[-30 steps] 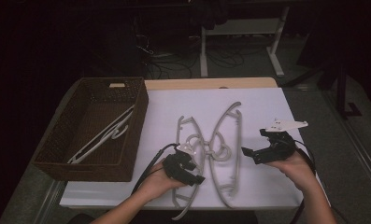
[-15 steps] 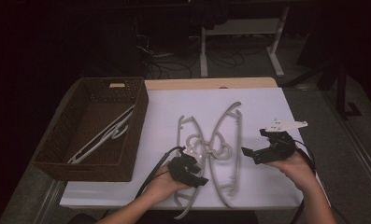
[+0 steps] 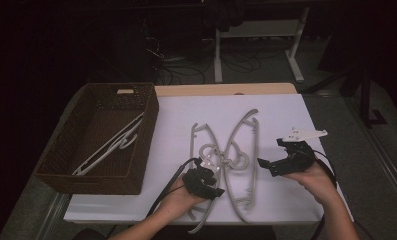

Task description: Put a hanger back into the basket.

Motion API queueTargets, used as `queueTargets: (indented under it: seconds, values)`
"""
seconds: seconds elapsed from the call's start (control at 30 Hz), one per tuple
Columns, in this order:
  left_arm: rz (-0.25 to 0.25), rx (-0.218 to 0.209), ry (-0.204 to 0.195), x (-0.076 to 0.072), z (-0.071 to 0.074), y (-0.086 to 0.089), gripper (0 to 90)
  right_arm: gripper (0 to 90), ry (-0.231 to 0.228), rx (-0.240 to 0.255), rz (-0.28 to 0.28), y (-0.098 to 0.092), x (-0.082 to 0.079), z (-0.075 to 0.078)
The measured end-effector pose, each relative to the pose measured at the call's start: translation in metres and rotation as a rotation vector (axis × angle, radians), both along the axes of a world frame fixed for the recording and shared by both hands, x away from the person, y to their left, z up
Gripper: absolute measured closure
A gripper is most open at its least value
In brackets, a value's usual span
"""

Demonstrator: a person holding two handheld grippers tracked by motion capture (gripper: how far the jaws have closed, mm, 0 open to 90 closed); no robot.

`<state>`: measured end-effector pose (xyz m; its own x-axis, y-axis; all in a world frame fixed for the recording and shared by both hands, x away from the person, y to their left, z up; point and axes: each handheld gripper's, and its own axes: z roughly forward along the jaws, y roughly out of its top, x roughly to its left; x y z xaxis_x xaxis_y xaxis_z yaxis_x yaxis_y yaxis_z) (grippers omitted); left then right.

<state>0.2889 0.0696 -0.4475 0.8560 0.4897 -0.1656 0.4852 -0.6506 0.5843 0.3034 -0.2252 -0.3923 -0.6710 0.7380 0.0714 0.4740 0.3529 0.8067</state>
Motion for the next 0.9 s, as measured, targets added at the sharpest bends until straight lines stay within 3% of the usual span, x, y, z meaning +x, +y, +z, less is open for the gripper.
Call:
queueTargets:
  seconds: [0.13,0.57,0.9]
  values:
    - [0.006,-0.002,0.0,0.001,0.0,-0.001,56.4,0.2,0.006,-0.002,0.0,0.0,0.001,-0.001]
    - [0.026,-0.047,0.078,0.012,0.0,0.007,64.9,0.2,0.003,0.004,-0.004,-0.002,0.0,-0.001]
    - [0.035,-0.044,0.108,0.016,0.001,0.014,68.0,0.2,0.004,0.001,-0.003,-0.002,0.001,-0.001]
